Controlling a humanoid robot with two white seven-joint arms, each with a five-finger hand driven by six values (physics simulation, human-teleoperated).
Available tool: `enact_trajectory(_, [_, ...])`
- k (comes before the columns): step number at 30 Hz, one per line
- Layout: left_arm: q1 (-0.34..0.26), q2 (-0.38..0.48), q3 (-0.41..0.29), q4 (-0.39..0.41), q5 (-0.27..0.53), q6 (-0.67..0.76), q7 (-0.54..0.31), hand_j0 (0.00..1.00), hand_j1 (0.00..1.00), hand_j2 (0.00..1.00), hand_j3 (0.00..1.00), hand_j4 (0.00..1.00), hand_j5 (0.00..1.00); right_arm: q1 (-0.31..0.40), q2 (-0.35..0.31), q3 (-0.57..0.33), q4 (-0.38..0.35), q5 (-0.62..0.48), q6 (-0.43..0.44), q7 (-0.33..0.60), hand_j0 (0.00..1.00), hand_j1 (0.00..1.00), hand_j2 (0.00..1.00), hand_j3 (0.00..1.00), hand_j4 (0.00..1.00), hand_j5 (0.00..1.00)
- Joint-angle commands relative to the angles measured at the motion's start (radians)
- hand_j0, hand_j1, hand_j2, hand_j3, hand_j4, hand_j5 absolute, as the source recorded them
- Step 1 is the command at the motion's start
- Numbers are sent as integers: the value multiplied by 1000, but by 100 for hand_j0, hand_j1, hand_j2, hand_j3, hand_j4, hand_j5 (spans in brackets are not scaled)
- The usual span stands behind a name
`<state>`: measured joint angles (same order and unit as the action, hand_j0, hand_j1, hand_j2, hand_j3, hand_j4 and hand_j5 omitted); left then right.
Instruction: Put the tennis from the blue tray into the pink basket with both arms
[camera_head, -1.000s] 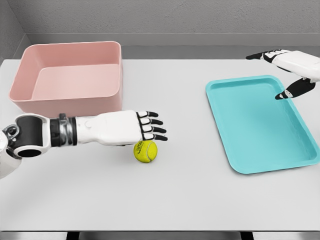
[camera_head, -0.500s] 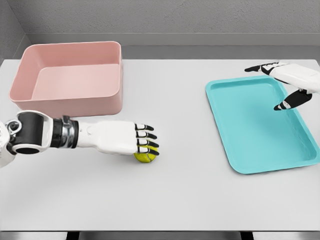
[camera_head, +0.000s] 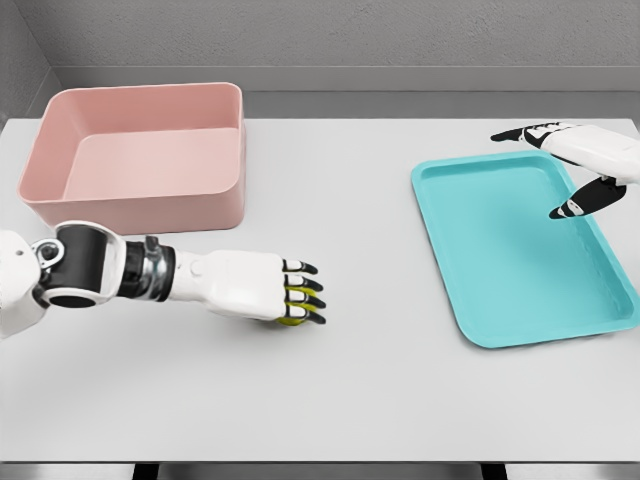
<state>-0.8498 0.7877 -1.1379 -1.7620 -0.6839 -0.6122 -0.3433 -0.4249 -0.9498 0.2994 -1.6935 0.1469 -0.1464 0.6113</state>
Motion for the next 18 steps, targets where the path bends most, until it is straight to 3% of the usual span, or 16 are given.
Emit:
enact_trajectory(1, [0, -15, -2, 4, 3, 1, 0, 100, 100, 100, 100, 100, 100, 0, -1, 0, -2, -3, 1, 0, 100, 100, 100, 100, 100, 100])
enact_trajectory(7, [-12, -47, -6, 10, -6, 1, 0, 100, 100, 100, 100, 100, 100, 0, -1, 0, -2, -3, 1, 0, 100, 100, 100, 100, 100, 100])
enact_trajectory(18, [-34, -68, -22, 33, -100, 1, -2, 100, 100, 100, 100, 100, 100, 2, -1, 0, -2, -3, 1, 0, 100, 100, 100, 100, 100, 100])
